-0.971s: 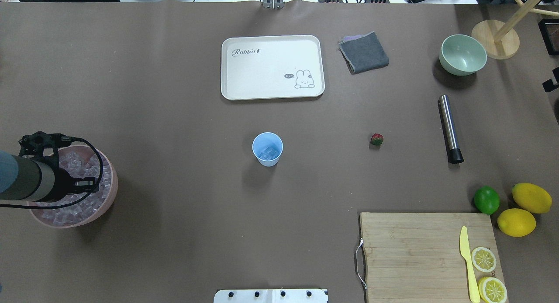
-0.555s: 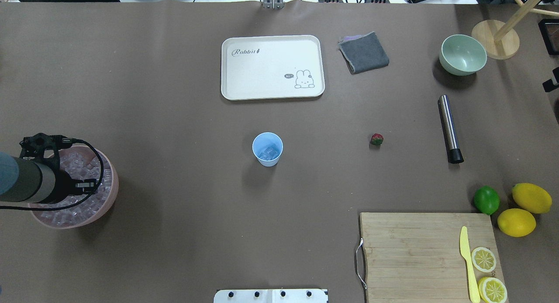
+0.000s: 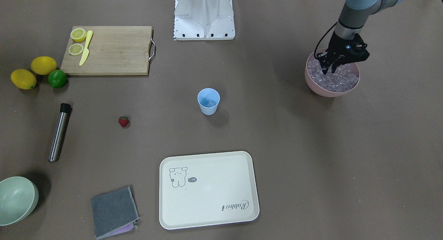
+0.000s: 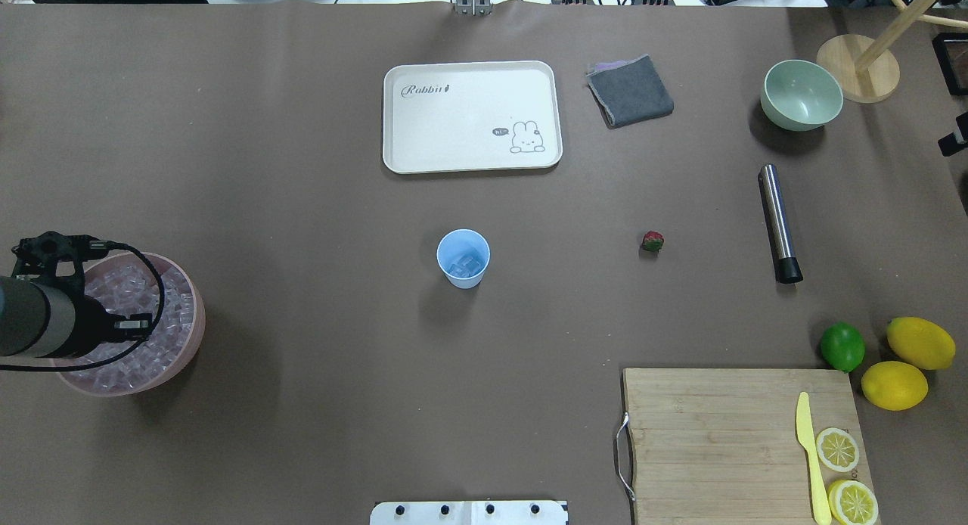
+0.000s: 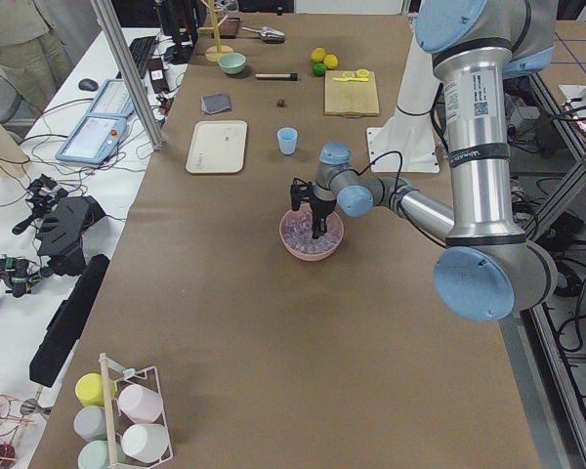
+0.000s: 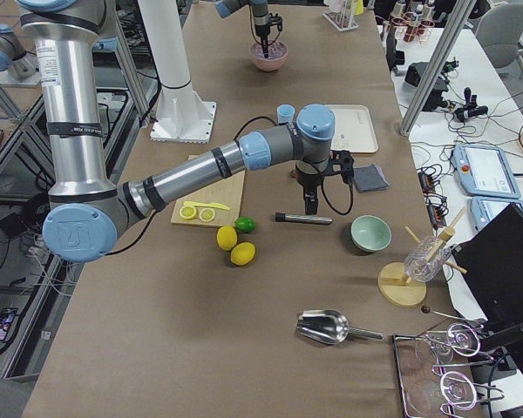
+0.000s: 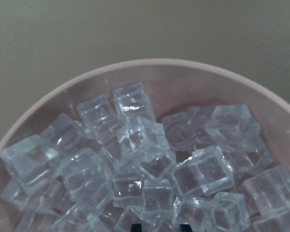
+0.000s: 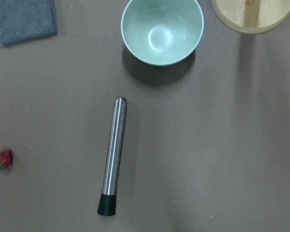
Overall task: Mash ice and strawberries in cup
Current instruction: 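Lift the ice cube and carry it toward the blue cup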
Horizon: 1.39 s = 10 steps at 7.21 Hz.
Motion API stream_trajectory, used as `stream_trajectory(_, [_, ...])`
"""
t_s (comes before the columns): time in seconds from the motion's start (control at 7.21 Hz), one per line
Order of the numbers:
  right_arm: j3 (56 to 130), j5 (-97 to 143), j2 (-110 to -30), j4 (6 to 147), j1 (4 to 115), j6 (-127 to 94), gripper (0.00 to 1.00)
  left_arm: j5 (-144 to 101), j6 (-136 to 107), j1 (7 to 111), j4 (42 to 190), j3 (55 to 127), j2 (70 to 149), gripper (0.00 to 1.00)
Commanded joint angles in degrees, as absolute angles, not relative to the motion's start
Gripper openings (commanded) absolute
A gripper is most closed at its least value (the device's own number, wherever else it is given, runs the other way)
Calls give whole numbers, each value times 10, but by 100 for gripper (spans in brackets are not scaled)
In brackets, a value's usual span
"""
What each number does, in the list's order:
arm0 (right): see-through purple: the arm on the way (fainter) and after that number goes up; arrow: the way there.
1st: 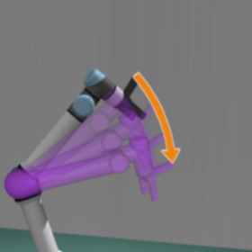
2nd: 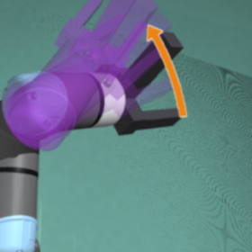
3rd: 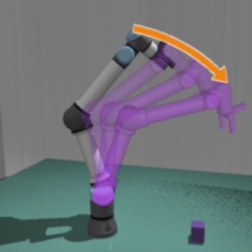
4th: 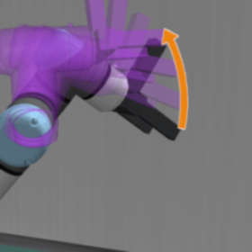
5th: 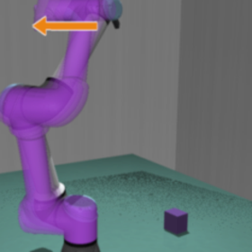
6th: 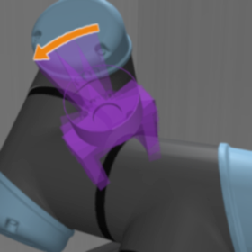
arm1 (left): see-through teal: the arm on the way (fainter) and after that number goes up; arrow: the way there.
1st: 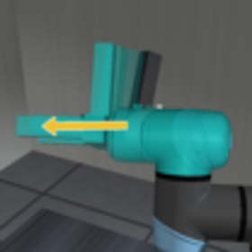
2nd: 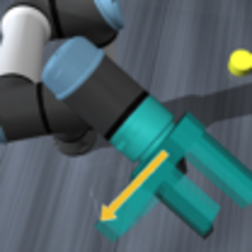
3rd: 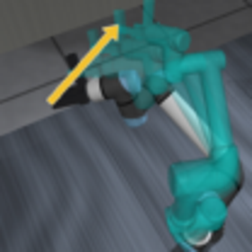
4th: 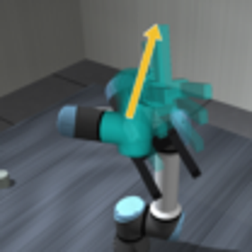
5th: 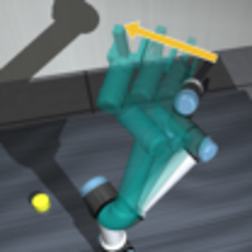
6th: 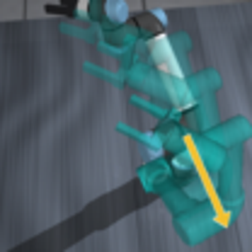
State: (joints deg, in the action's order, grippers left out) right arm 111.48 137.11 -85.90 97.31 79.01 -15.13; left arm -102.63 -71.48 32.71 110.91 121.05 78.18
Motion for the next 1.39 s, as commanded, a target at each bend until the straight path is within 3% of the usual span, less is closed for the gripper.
stream_trajectory(0.0, [1121, 1373, -860, 973, 790, -151, 100, -1027, -714, 375, 1107, 1282, 738, 0])
stream_trajectory(0.42, [1121, 1377, -867, 956, 789, -150, 100, -1025, -715, 415, 1106, 1280, 878, 0])
stream_trajectory(1.25, [1120, 1374, -875, 956, 789, -152, 100, -897, -739, 285, 1028, 1105, 1213, 0])
